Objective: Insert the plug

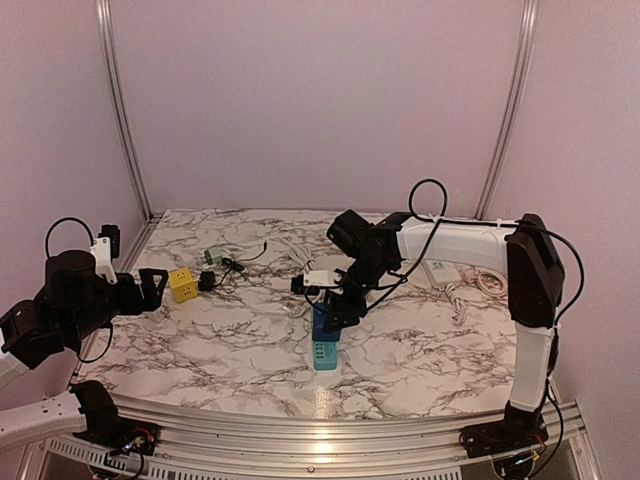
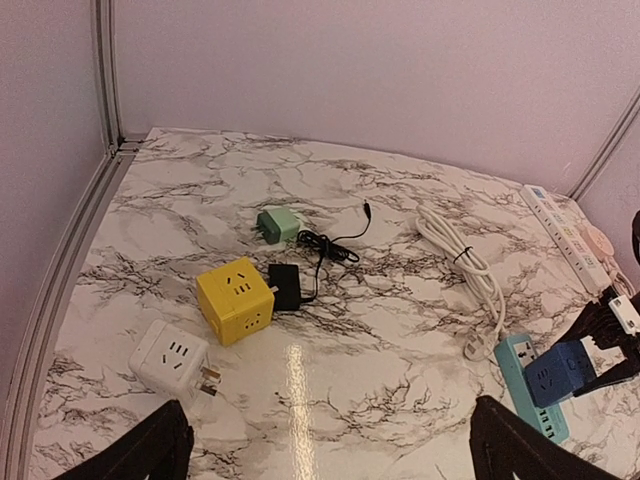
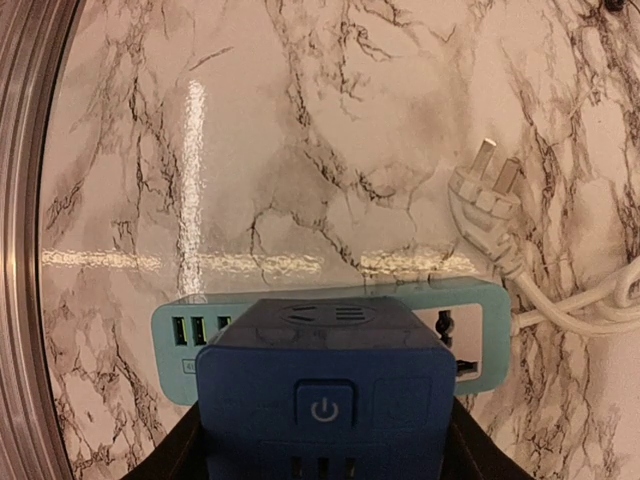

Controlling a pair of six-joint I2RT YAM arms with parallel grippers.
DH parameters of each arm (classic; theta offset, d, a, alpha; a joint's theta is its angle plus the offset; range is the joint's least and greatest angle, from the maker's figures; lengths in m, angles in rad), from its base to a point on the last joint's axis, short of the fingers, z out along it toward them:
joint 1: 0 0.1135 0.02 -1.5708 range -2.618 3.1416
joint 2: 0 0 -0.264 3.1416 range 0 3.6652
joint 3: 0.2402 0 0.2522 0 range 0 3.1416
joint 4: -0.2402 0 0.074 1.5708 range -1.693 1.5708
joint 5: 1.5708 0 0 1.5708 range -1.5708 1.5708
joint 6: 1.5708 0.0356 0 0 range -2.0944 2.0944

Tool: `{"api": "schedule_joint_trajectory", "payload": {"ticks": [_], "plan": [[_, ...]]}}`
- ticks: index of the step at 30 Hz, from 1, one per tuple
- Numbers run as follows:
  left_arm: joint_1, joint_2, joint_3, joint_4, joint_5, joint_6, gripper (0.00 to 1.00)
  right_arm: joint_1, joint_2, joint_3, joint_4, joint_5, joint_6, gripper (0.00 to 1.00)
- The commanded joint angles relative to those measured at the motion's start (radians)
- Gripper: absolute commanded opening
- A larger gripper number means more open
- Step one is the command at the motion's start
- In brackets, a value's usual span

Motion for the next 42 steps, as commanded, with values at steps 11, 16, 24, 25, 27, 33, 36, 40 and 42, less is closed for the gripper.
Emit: {"api": "schedule_joint_trajectory", "payload": {"ticks": [11, 16, 24, 25, 27, 33, 36, 40, 42], "plan": [[0.002, 0.015, -0.013, -0.01, -0.018, -0.006, 0.99, 0.018, 0.202, -0.045, -0.086, 0.105, 0.026, 0.0], [0.002, 0.0, -0.016, -0.009, -0.029, -0.01, 0.99, 0.027, 0.205, -0.086, -0.069, 0.122, 0.013, 0.0], [0.002, -0.006, -0.012, -0.014, -0.031, -0.014, 0.99, 0.07, 0.248, -0.152, -0.016, 0.272, 0.045, 0.0], [0.002, -0.01, -0.015, -0.014, -0.034, -0.015, 0.99, 0.071, 0.257, -0.158, -0.017, 0.274, 0.054, 0.0], [0.002, -0.015, -0.019, -0.007, -0.042, -0.018, 0.99, 0.072, 0.258, -0.181, -0.006, 0.278, 0.07, 0.0], [0.002, -0.016, -0.017, -0.011, -0.041, -0.019, 0.99, 0.069, 0.242, -0.203, 0.0, 0.254, 0.089, 0.0], [0.002, -0.009, -0.016, -0.009, -0.037, -0.013, 0.99, 0.053, 0.216, -0.207, 0.004, 0.22, 0.083, 0.0], [0.002, -0.009, -0.014, -0.014, -0.035, -0.015, 0.99, 0.033, 0.198, -0.216, -0.003, 0.208, 0.073, 0.0], [0.002, -0.019, -0.015, -0.014, -0.037, -0.016, 0.99, 0.029, 0.192, -0.217, 0.0, 0.2, 0.063, 0.01]]}}
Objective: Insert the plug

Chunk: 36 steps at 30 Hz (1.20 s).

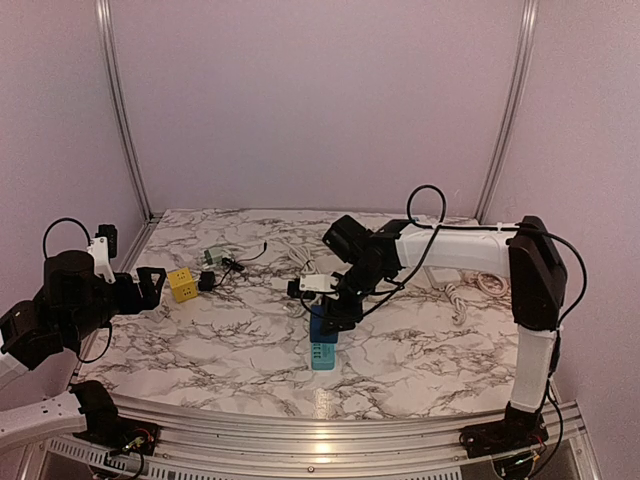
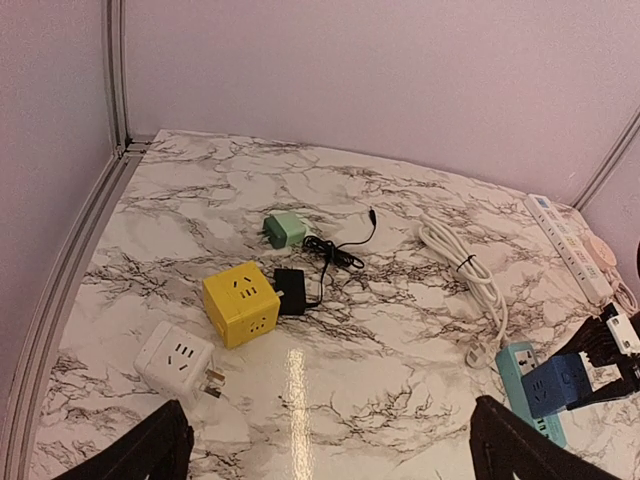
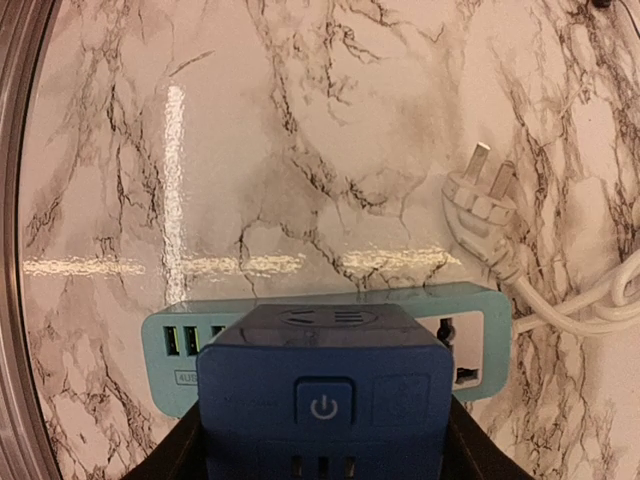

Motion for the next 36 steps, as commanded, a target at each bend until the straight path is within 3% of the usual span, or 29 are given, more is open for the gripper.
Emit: {"api": "schedule_joint_trajectory", "payload": {"ticks": [1, 8, 13, 21, 36], "plan": [[0.002, -0.018, -0.016, -0.013, -0.017, -0.002, 0.99, -0.012, 0.191, -0.148, -0.079, 0.126, 0.003, 0.04], [0.002, -0.018, -0.017, -0.013, -0.022, -0.004, 0.99, -0.025, 0.153, -0.127, -0.083, 0.127, -0.006, 0.28], [0.002, -0.005, -0.015, -0.013, -0.022, -0.004, 0.99, -0.03, 0.122, -0.111, -0.079, 0.121, -0.007, 0.34], [0.002, 0.007, -0.015, -0.014, -0.025, -0.003, 0.99, -0.035, 0.084, -0.09, -0.067, 0.123, 0.002, 0.4], [0.003, 0.018, -0.014, -0.014, -0.028, 0.0, 0.99, -0.038, -0.017, -0.082, -0.033, 0.108, 0.015, 0.43]]}}
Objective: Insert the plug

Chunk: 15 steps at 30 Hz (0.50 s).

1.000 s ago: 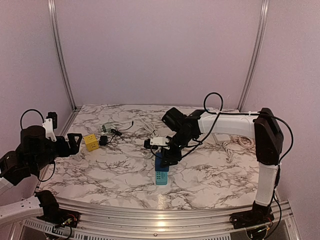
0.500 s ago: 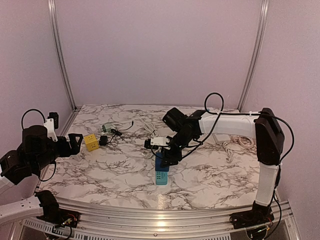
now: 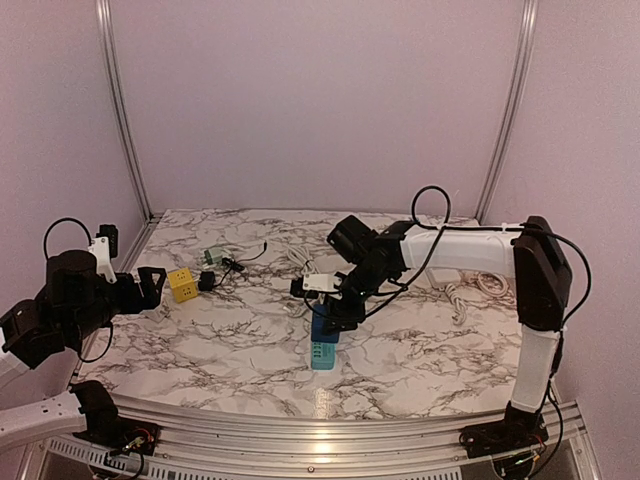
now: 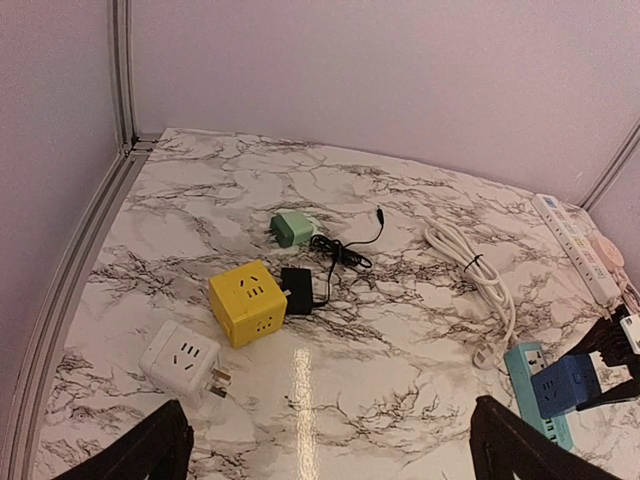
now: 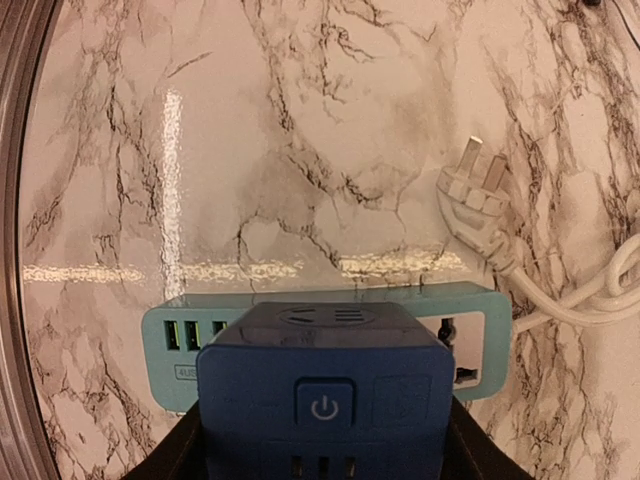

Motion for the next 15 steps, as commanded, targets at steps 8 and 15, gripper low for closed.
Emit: {"api": "schedule_joint_trajectory", "payload": {"ticks": [8, 15], "plan": [[0.003, 0.008, -0.014, -0.013, -0.013, 0.002, 0.99, -0.019, -0.041, -0.067, -0.039, 0.127, 0.015, 0.42], [0.004, 0.009, -0.014, -0.013, -0.013, 0.002, 0.99, -0.02, -0.06, -0.082, -0.034, 0.119, 0.019, 0.43]]}}
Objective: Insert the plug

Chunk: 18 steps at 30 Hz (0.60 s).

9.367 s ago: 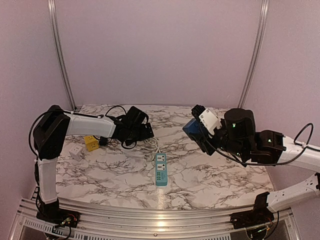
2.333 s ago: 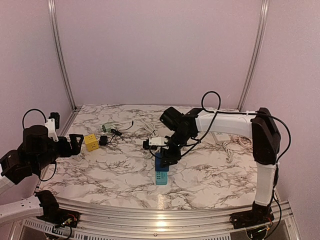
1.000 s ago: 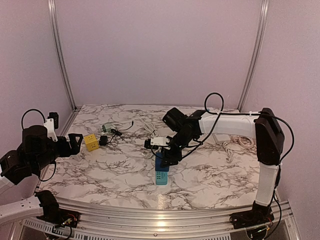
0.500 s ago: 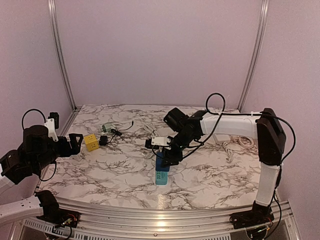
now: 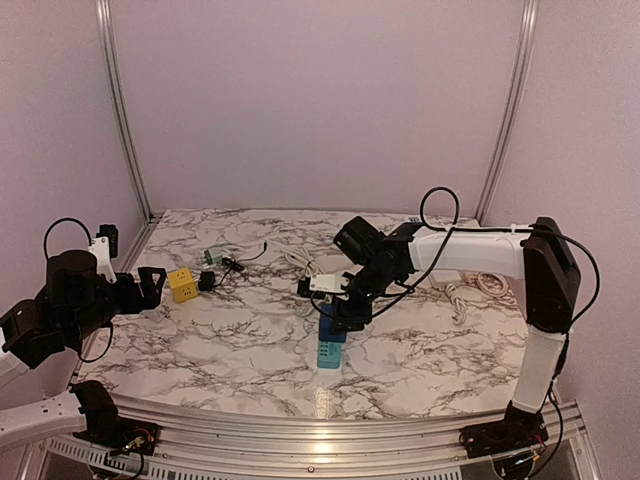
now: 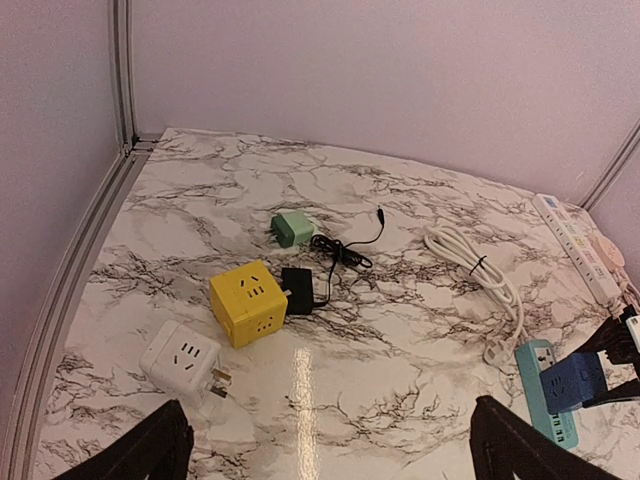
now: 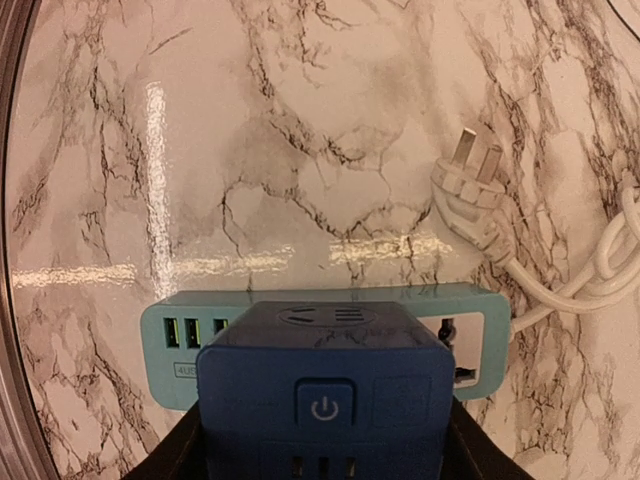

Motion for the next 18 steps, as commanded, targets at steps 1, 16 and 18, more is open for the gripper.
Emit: {"api": "schedule_joint_trajectory", "payload": {"ticks": [1, 16, 18], "plan": [[0.004, 0.006, -0.014, -0.013, -0.011, 0.002, 0.99, -0.015, -0.002, -0.025, -0.051, 0.071, 0.003, 0.43], [0.004, 0.0, -0.014, -0.014, -0.011, 0.001, 0.99, -0.014, -0.052, -0.02, -0.03, 0.059, 0.038, 0.62], [0.003, 0.001, -0.014, -0.015, -0.011, 0.001, 0.99, -0.015, -0.066, -0.025, -0.027, 0.06, 0.037, 0.62]]}}
